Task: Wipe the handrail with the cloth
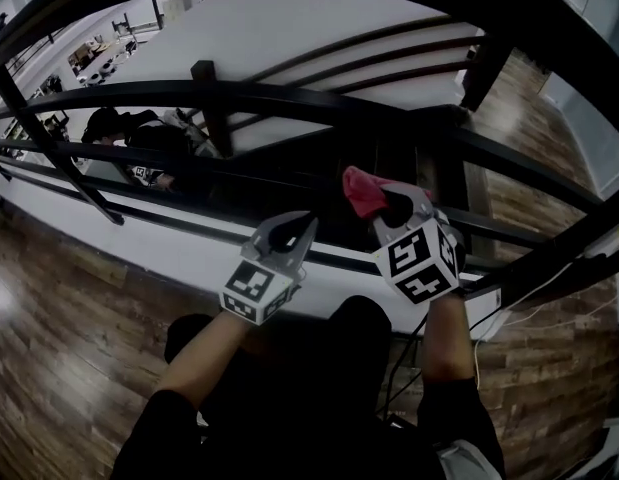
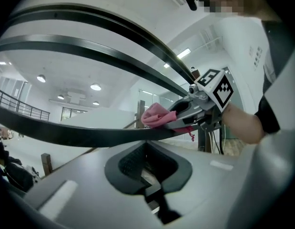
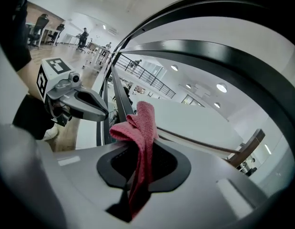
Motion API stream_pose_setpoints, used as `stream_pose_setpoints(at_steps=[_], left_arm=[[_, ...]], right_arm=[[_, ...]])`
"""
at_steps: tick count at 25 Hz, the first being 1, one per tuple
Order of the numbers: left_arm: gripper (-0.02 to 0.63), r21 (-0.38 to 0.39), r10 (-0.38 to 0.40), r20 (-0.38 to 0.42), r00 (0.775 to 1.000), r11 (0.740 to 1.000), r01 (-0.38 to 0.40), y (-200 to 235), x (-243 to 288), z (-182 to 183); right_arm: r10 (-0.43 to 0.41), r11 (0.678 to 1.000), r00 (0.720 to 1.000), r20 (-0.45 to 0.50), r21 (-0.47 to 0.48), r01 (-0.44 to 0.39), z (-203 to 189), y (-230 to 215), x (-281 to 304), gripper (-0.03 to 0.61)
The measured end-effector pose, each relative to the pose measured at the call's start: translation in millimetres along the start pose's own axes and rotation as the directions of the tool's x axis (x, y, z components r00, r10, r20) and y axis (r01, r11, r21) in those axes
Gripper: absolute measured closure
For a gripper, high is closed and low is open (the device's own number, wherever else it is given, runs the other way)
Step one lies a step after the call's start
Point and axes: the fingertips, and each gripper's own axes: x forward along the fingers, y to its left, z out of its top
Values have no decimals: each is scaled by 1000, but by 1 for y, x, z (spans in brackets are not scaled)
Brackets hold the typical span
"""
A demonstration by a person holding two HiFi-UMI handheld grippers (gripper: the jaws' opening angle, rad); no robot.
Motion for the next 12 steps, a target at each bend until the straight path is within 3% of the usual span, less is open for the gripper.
stream_pose_setpoints(at_steps=[12], left_arm=[[614, 16, 92, 21, 996, 996, -92, 52, -47, 0]], right_arm=[[43, 996, 999, 23, -75, -41, 51, 33, 34, 528]])
